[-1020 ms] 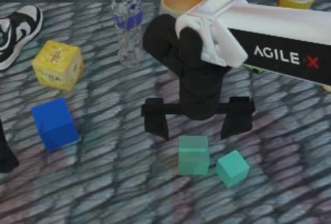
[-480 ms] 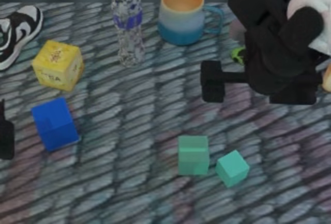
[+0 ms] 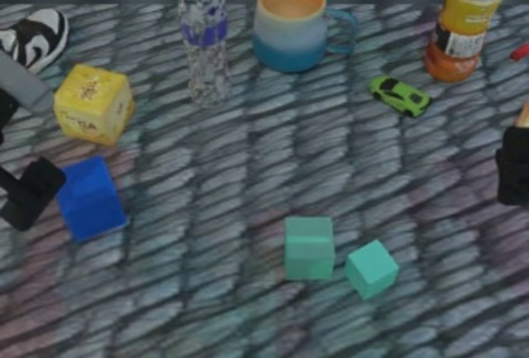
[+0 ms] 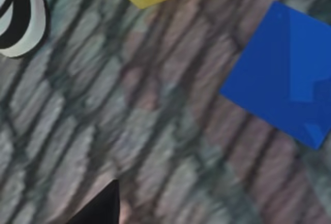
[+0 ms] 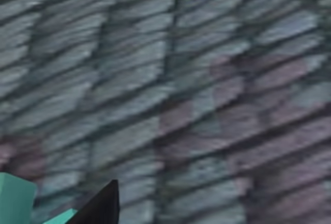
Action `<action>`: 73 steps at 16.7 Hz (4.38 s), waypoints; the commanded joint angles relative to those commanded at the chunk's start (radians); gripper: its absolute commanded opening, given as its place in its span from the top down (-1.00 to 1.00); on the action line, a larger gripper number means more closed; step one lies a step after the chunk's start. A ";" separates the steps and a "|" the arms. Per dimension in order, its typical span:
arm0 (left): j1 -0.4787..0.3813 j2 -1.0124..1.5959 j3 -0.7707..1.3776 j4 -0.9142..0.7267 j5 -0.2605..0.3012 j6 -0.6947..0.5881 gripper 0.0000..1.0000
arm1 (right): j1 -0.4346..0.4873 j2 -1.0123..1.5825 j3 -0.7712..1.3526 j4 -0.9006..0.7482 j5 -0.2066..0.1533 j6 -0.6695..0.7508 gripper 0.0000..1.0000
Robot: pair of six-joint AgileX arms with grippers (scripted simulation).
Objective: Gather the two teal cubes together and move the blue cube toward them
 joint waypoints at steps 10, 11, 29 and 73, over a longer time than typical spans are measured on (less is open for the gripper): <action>-0.062 0.689 0.508 -0.370 0.001 0.347 -1.00 | -0.275 -0.832 -0.635 0.458 -0.080 -0.259 -1.00; -0.066 0.724 0.536 -0.387 0.001 0.364 -1.00 | -0.290 -0.879 -0.667 0.489 -0.088 -0.270 -1.00; -0.070 0.920 0.428 -0.116 0.004 0.401 -1.00 | -0.315 -0.957 -0.722 0.545 -0.105 -0.289 -1.00; -0.130 0.792 0.541 -0.363 0.007 0.406 1.00 | -0.315 -0.957 -0.722 0.545 -0.105 -0.289 -1.00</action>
